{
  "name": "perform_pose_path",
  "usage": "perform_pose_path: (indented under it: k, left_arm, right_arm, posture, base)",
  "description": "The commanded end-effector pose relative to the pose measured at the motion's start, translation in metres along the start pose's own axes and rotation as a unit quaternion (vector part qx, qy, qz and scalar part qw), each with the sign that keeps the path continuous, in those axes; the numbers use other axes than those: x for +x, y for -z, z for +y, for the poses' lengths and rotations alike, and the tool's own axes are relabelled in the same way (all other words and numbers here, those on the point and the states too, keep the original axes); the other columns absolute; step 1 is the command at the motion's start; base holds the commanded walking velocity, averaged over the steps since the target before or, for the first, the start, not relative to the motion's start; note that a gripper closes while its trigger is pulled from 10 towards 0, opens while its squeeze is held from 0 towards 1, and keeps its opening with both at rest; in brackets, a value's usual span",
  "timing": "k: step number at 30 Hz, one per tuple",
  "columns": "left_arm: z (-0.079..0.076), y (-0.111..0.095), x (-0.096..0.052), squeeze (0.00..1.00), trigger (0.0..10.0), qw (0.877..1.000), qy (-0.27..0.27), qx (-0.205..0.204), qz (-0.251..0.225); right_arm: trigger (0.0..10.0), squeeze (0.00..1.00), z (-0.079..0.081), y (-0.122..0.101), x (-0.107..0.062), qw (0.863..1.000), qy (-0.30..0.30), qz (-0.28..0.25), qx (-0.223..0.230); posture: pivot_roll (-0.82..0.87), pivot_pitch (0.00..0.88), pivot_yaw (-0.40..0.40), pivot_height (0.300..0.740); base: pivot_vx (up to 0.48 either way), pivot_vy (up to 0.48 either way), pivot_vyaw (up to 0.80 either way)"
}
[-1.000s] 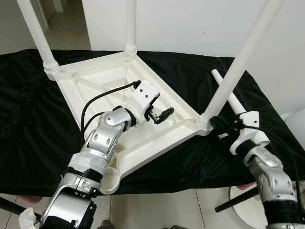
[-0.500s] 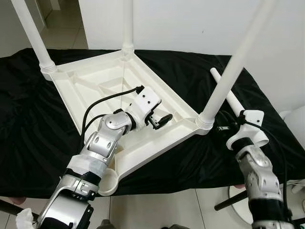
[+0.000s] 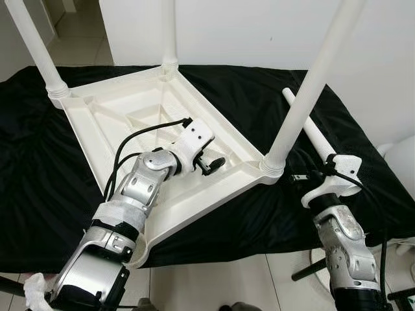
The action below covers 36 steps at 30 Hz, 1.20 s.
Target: Building children table
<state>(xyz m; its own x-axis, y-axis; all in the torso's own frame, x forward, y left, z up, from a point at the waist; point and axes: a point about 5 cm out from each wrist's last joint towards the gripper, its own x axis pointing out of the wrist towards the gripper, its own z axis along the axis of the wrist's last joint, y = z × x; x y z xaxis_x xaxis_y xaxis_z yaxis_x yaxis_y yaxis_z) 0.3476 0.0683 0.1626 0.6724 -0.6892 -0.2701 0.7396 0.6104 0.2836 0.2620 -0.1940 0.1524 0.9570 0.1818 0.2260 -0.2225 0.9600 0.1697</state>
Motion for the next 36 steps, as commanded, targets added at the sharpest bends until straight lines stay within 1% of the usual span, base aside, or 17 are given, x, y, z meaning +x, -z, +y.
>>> perform_pose_path:
  k: [1, 2, 4, 5, 7, 10, 15, 19, 21, 23, 24, 25, 26, 27, 28, 34, 36]
  left_arm:
    - [0.001, 0.001, 0.000, 0.00, 10.0, 0.999, -0.036, 0.007, 0.003]
    - [0.001, 0.001, 0.000, 0.00, 10.0, 0.999, -0.036, 0.007, 0.003]
    - [-0.007, 0.000, -0.006, 0.00, 10.0, 1.000, 0.013, 0.002, -0.015]
    - [-0.007, 0.000, -0.006, 0.00, 10.0, 1.000, 0.013, 0.002, -0.015]
    - [-0.014, -0.005, -0.012, 0.00, 10.0, 0.997, 0.058, -0.006, -0.044]
    - [-0.016, -0.007, -0.014, 0.00, 10.0, 0.996, 0.068, -0.011, -0.053]
    - [-0.031, -0.021, -0.022, 0.00, 10.0, 0.986, 0.125, -0.026, -0.106]
    - [-0.036, -0.023, -0.024, 0.00, 10.0, 0.983, 0.140, -0.030, -0.116]
    - [-0.040, -0.026, -0.027, 0.00, 10.0, 0.980, 0.154, -0.033, -0.125]
    - [-0.057, -0.035, -0.039, 0.00, 10.0, 0.964, 0.218, -0.041, -0.146]
    - [-0.057, -0.035, -0.039, 0.00, 10.0, 0.964, 0.218, -0.041, -0.146]
    - [-0.066, -0.037, -0.046, 0.00, 10.0, 0.955, 0.253, -0.039, -0.150]
    - [-0.066, -0.037, -0.046, 0.00, 10.0, 0.955, 0.253, -0.039, -0.150]
    - [-0.074, -0.038, -0.052, 0.00, 10.0, 0.947, 0.282, -0.035, -0.149]
    - [-0.079, -0.037, -0.055, 0.00, 10.0, 0.944, 0.292, -0.031, -0.147]
    - [-0.080, -0.034, -0.058, 0.00, 10.0, 0.950, 0.277, -0.037, -0.138]
    - [-0.080, -0.034, -0.058, 0.00, 10.0, 0.950, 0.277, -0.037, -0.138]
  right_arm:
    - [10.0, 0.00, 0.009, -0.004, -0.002, 1.000, -0.029, -0.006, 0.010]
    - [10.0, 0.00, 0.009, -0.004, -0.002, 1.000, -0.029, -0.006, 0.010]
    - [10.0, 0.00, 0.012, -0.002, -0.008, 0.999, -0.051, 0.011, 0.012]
    - [10.0, 0.00, 0.012, -0.002, -0.008, 0.999, -0.051, 0.011, 0.012]
    - [10.0, 0.00, 0.016, 0.001, -0.015, 0.996, -0.083, 0.034, 0.017]
    - [10.0, 0.00, 0.018, 0.002, -0.018, 0.995, -0.092, 0.042, 0.021]
    - [10.0, 0.00, 0.015, 0.005, -0.021, 0.992, -0.110, 0.062, 0.011]
    - [10.0, 0.00, 0.014, 0.005, -0.019, 0.992, -0.112, 0.062, 0.009]
    - [10.0, 0.00, 0.013, 0.005, -0.016, 0.991, -0.115, 0.062, 0.006]
    - [10.0, 0.00, 0.005, 0.009, -0.002, 0.988, -0.132, 0.076, -0.019]
    - [10.0, 0.00, 0.005, 0.009, -0.002, 0.988, -0.132, 0.076, -0.019]
    - [10.0, 0.00, 0.001, 0.009, 0.006, 0.986, -0.141, 0.083, -0.028]
    - [10.0, 0.00, 0.001, 0.009, 0.006, 0.986, -0.141, 0.083, -0.028]
    - [10.0, 0.00, -0.004, 0.009, 0.013, 0.984, -0.147, 0.090, -0.039]
    - [10.0, 0.00, -0.009, 0.008, 0.022, 0.984, -0.148, 0.094, -0.045]
    - [10.0, 0.00, -0.022, 0.005, 0.040, 0.983, -0.142, 0.099, -0.061]
    - [10.0, 0.00, -0.022, 0.005, 0.040, 0.983, -0.142, 0.099, -0.061]
  posture:
    - [-0.01, 0.011, -0.024, 0.740]
    - [-0.01, 0.011, -0.024, 0.740]
    - [-0.01, 0.013, -0.024, 0.740]
    - [-0.01, 0.013, -0.024, 0.740]
    - [-0.01, 0.015, -0.028, 0.740]
    - [-0.01, 0.015, -0.028, 0.740]
    - [0.00, 0.024, -0.031, 0.740]
    - [0.00, 0.025, -0.031, 0.740]
    - [0.00, 0.036, -0.035, 0.740]
    - [0.01, 0.049, -0.043, 0.740]
    - [0.01, 0.049, -0.043, 0.740]
    - [0.02, 0.051, -0.046, 0.740]
    - [0.02, 0.051, -0.046, 0.740]
    - [0.02, 0.060, -0.060, 0.740]
    - [0.03, 0.062, -0.069, 0.740]
    - [0.05, 0.067, -0.091, 0.740]
    - [0.05, 0.067, -0.091, 0.740]
  base:
    - [0.000, 0.000, 0.00]
    - [0.000, 0.000, 0.00]
    - [0.000, 0.000, 0.00]
    - [0.000, 0.000, 0.00]
    - [0.000, 0.000, 0.00]
    - [0.000, 0.000, 0.00]
    - [0.000, 0.000, 0.00]
    - [0.000, 0.000, 0.00]
    - [0.000, 0.000, 0.00]
    - [0.000, 0.000, 0.00]
    - [0.000, 0.000, 0.00]
    - [0.000, 0.000, 0.00]
    - [0.000, 0.000, 0.00]
    - [0.000, 0.000, 0.00]
    - [0.000, 0.000, 0.00]
    - [0.000, 0.000, 0.00]
    - [0.000, 0.000, 0.00]
